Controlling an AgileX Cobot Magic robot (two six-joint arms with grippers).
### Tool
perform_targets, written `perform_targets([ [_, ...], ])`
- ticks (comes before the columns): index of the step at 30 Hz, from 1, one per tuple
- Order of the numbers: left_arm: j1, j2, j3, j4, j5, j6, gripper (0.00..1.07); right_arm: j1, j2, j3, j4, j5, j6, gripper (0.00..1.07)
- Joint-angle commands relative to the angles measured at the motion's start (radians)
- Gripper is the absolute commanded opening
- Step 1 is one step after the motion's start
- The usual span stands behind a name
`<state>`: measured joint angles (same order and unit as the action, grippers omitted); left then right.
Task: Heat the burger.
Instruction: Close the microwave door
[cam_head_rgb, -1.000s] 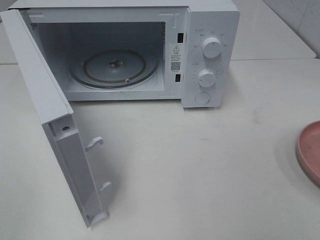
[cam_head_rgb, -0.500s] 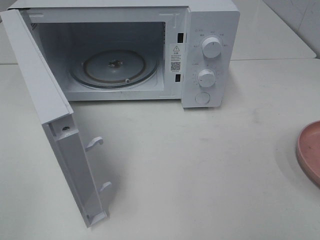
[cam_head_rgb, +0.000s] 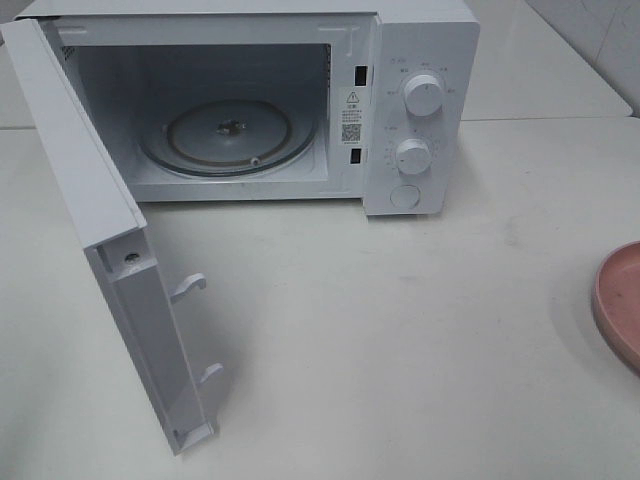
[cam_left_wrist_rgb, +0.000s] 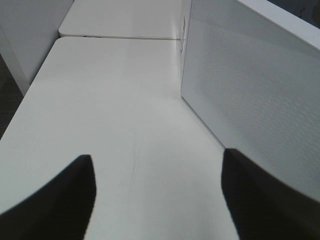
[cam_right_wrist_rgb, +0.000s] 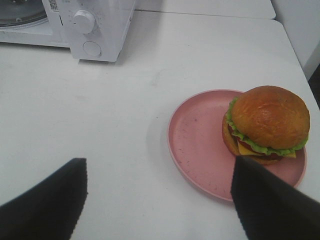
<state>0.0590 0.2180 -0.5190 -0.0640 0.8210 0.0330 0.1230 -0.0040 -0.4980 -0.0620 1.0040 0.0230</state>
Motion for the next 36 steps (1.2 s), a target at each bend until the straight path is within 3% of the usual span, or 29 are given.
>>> perform_targets([
  [1,-0.001,0.059,0.021,0.001,-0.093,-0.001,0.45,-0.006,-0.027,0.002,-0.008,-0.007,0.003,0.76],
  [2,-0.001,0.059,0.021,0.001,-0.093,-0.001,0.45,-0.006,-0.027,0.002,-0.008,-0.007,0.003,0.76],
  [4,-0.001,0.112,0.036,0.001,-0.145,-0.001,0.27,-0.006,-0.027,0.002,-0.008,-0.007,0.003,0.76],
  [5,-0.001,0.112,0.036,0.001,-0.145,-0.001,0.27,-0.006,-0.027,0.002,-0.008,-0.007,0.003,0.76],
  [6,-0.001,0.154,0.046,0.001,-0.186,-0.001,0.11,-0.006,-0.027,0.002,-0.008,-0.007,0.003,0.76],
  [7,-0.001,0.196,0.055,0.001,-0.227,-0.001,0.05,-0.006,-0.027,0.002,-0.008,-0.007,0.003,0.76],
  [9,-0.001,0.213,0.062,0.001,-0.254,0.000,0.00,-0.006,-0.027,0.002,-0.008,-0.007,0.003,0.76],
  [13,-0.001,0.268,0.094,0.000,-0.357,0.000,0.00,-0.006,-0.027,0.002,-0.008,-0.007,0.003,0.76],
  [18,-0.001,0.377,0.224,0.003,-0.704,0.001,0.00,-0.006,-0.027,0.002,-0.008,-0.007,0.003,0.76],
  [21,-0.001,0.388,0.241,0.005,-0.767,0.003,0.00,-0.006,-0.027,0.002,-0.008,-0.007,0.003,0.76],
  [23,-0.002,0.447,0.293,0.005,-0.976,0.002,0.00,-0.006,-0.027,0.002,-0.008,-0.007,0.003,0.76],
  [27,-0.002,0.505,0.307,0.013,-1.085,-0.001,0.00,-0.006,-0.027,0.002,-0.008,-0.007,0.003,0.76],
  [29,-0.002,0.529,0.311,0.027,-1.119,-0.001,0.00,-0.006,-0.027,0.002,-0.008,-0.007,0.003,0.76],
  [31,-0.002,0.631,0.313,0.127,-1.236,-0.009,0.00,-0.006,-0.027,0.002,-0.008,-0.007,0.003,0.76],
  [36,-0.002,0.743,0.313,0.176,-1.332,-0.047,0.00,-0.006,-0.027,0.002,-0.008,-0.007,0.003,0.76],
])
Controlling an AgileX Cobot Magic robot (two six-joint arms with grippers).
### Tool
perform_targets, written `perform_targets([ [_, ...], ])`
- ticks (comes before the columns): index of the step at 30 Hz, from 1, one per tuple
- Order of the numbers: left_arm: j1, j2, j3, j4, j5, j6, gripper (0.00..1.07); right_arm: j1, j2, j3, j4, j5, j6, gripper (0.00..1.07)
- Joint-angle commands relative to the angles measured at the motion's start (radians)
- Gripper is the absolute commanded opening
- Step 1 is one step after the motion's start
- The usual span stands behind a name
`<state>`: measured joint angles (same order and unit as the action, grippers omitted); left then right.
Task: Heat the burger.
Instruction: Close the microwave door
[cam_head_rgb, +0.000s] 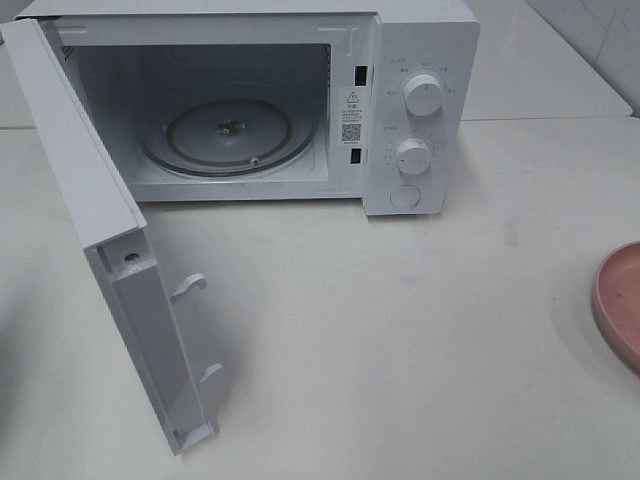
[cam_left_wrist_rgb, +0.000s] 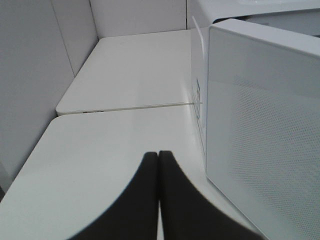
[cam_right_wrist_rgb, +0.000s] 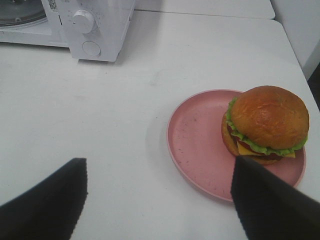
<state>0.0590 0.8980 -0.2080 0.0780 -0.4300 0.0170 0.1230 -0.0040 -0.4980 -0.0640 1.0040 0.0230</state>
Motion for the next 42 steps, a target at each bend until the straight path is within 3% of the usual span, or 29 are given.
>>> perform_targets([
  [1,-0.002,0.116,0.002,0.045,-0.119,-0.041,0.00,-0.006,-0.027,0.002,-0.006,-0.007,0.003,0.76],
  [7,-0.002,0.232,-0.012,0.066,-0.188,-0.060,0.00,-0.006,-0.027,0.002,-0.006,-0.007,0.003,0.76],
  [14,-0.002,0.356,-0.029,0.227,-0.346,-0.191,0.00,-0.006,-0.027,0.002,-0.006,-0.007,0.003,0.76],
  [20,-0.006,0.456,-0.041,0.277,-0.460,-0.224,0.00,-0.006,-0.027,0.002,-0.006,-0.007,0.003,0.76],
  [29,-0.106,0.587,-0.083,0.265,-0.534,-0.207,0.00,-0.006,-0.027,0.002,-0.006,-0.007,0.003,0.76],
  [36,-0.233,0.696,-0.090,0.155,-0.643,-0.153,0.00,-0.006,-0.027,0.002,-0.006,-0.007,0.003,0.76],
  [42,-0.338,0.734,-0.129,0.073,-0.636,-0.115,0.00,-0.006,-0.027,0.002,-0.006,-0.007,0.003,0.76],
])
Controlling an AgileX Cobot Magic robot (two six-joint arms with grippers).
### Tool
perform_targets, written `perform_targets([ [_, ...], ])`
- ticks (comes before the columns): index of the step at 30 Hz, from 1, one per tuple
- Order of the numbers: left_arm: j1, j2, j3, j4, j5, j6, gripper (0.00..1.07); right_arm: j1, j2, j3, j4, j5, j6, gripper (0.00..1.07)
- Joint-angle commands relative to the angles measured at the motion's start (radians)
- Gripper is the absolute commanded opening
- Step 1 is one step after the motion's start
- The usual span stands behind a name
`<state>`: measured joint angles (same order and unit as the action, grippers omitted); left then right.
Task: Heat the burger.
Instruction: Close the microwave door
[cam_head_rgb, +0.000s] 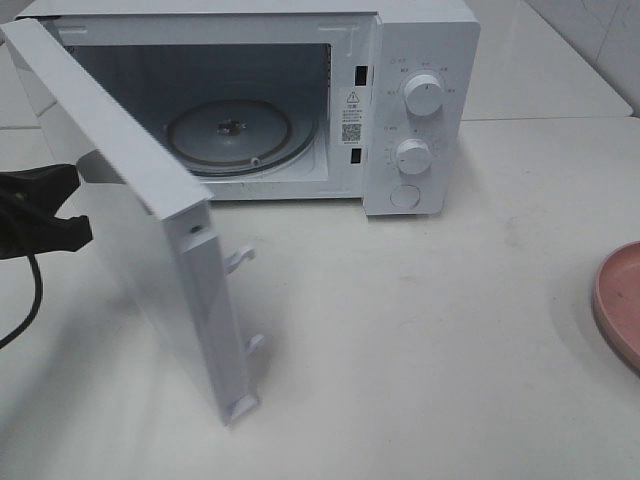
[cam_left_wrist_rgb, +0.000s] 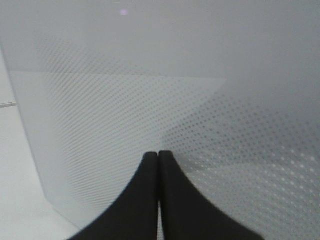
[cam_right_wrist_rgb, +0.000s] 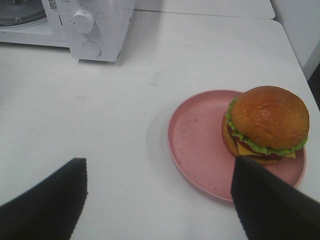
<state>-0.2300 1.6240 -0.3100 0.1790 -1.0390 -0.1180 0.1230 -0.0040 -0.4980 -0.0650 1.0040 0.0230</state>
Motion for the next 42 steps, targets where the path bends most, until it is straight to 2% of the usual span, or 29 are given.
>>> perform_targets([
  [1,-0.049,0.008,-0.027,-0.028,-0.027,0.020,0.00,-0.006,-0.027,0.002,-0.005,-0.007,0.003,0.76],
  [2,-0.084,0.017,-0.048,-0.078,-0.023,0.020,0.00,-0.006,-0.027,0.002,-0.005,-0.007,0.003,0.76],
  [4,-0.097,0.022,-0.056,-0.099,-0.021,0.021,0.00,-0.006,-0.027,0.002,-0.005,-0.007,0.003,0.76],
  [6,-0.156,0.043,-0.096,-0.172,-0.019,0.051,0.00,-0.006,-0.027,0.002,-0.005,-0.007,0.003,0.76],
  [9,-0.168,0.049,-0.105,-0.193,-0.014,0.057,0.00,-0.006,-0.027,0.002,-0.005,-0.007,0.003,0.76],
  [11,-0.231,0.085,-0.151,-0.269,0.007,0.076,0.00,-0.006,-0.027,0.002,-0.005,-0.007,0.003,0.76],
  [14,-0.244,0.096,-0.165,-0.294,0.011,0.086,0.00,-0.006,-0.027,0.002,-0.005,-0.007,0.003,0.76],
  [18,-0.315,0.132,-0.238,-0.417,0.051,0.151,0.00,-0.006,-0.027,0.002,-0.005,-0.007,0.003,0.76],
  [19,-0.315,0.132,-0.238,-0.417,0.051,0.151,0.00,-0.006,-0.027,0.002,-0.005,-0.007,0.003,0.76],
  [21,-0.364,0.163,-0.292,-0.518,0.062,0.203,0.00,-0.006,-0.027,0.002,-0.005,-0.007,0.003,0.76],
  [24,-0.392,0.183,-0.340,-0.570,0.083,0.231,0.00,-0.006,-0.027,0.002,-0.005,-0.007,0.003,0.76],
  [27,-0.399,0.191,-0.359,-0.584,0.093,0.243,0.00,-0.006,-0.027,0.002,-0.005,-0.007,0.003,0.76],
  [29,-0.421,0.222,-0.424,-0.638,0.108,0.294,0.00,-0.006,-0.027,0.002,-0.005,-0.007,0.003,0.76],
  [32,-0.426,0.230,-0.441,-0.659,0.108,0.310,0.00,-0.006,-0.027,0.002,-0.005,-0.007,0.003,0.76],
  [34,-0.440,0.259,-0.504,-0.732,0.122,0.355,0.00,-0.006,-0.027,0.002,-0.005,-0.007,0.003,0.76],
  [42,-0.440,0.312,-0.615,-0.774,0.164,0.379,0.00,-0.006,-0.027,0.002,-0.004,-0.007,0.003,0.76],
])
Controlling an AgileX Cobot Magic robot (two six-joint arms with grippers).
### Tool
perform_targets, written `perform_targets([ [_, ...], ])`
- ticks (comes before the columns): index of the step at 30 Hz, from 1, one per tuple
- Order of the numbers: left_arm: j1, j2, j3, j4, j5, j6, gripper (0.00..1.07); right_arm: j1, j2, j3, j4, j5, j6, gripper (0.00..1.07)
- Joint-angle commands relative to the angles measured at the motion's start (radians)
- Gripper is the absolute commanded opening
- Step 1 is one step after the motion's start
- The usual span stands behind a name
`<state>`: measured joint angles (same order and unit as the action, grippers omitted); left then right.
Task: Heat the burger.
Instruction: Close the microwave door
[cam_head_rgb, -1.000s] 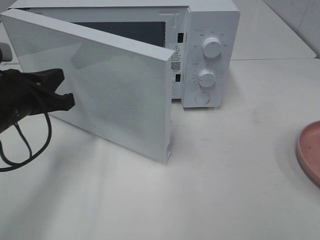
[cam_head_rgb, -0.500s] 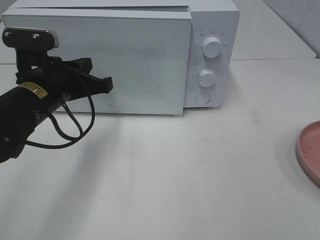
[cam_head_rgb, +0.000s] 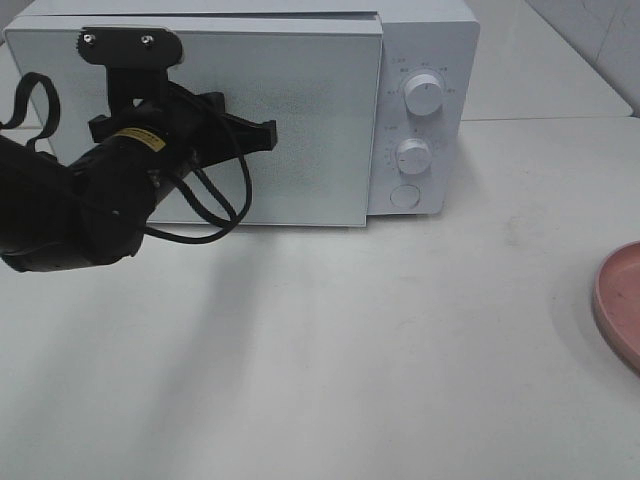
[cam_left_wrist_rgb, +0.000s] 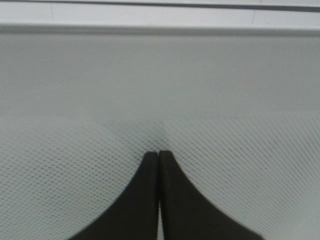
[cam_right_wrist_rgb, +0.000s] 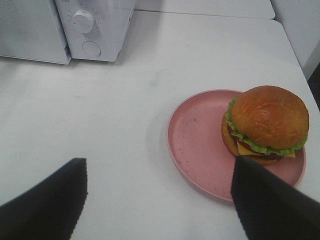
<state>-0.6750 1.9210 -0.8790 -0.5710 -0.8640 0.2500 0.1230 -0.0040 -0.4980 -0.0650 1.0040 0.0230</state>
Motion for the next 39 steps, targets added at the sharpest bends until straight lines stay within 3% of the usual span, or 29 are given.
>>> perform_targets([
  [1,0.005,0.015,-0.046,-0.024,-0.011,0.011,0.00,-0.006,-0.027,0.002,-0.004,-0.007,0.003,0.76],
  [5,0.005,0.046,-0.094,-0.050,0.001,0.045,0.00,-0.006,-0.027,0.002,-0.004,-0.007,0.003,0.76],
  [10,0.012,0.070,-0.145,-0.109,0.024,0.052,0.00,-0.006,-0.027,0.002,-0.004,-0.007,0.004,0.76],
  [16,0.013,0.085,-0.173,-0.104,0.043,0.052,0.00,-0.006,-0.027,0.002,-0.004,-0.007,0.005,0.76],
  [21,-0.008,0.074,-0.157,-0.101,0.057,0.056,0.00,-0.006,-0.027,0.002,-0.004,-0.007,0.005,0.76],
  [26,-0.064,0.044,-0.102,-0.109,0.079,0.094,0.00,-0.006,-0.027,0.002,-0.004,-0.007,0.005,0.76],
  [31,-0.097,-0.014,-0.037,-0.121,0.184,0.094,0.00,-0.006,-0.027,0.002,-0.004,-0.007,0.005,0.76],
  [34,-0.094,-0.054,-0.021,-0.121,0.328,0.097,0.07,-0.006,-0.027,0.002,-0.004,-0.007,0.005,0.76],
  [35,-0.085,-0.081,-0.020,-0.121,0.453,0.100,0.19,-0.006,-0.027,0.002,-0.004,-0.007,0.005,0.76],
  [36,-0.085,-0.081,-0.020,-0.121,0.453,0.100,0.19,-0.006,-0.027,0.002,-0.004,-0.007,0.005,0.76],
  [37,-0.079,-0.101,-0.020,-0.120,0.561,0.100,0.40,-0.006,-0.027,0.002,-0.004,-0.007,0.005,0.76],
  [38,-0.078,-0.109,-0.020,-0.120,0.610,0.100,0.52,-0.006,-0.027,0.002,-0.004,-0.007,0.005,0.76],
  [39,-0.078,-0.109,-0.020,-0.120,0.610,0.100,0.52,-0.006,-0.027,0.002,-0.004,-0.007,0.005,0.76],
])
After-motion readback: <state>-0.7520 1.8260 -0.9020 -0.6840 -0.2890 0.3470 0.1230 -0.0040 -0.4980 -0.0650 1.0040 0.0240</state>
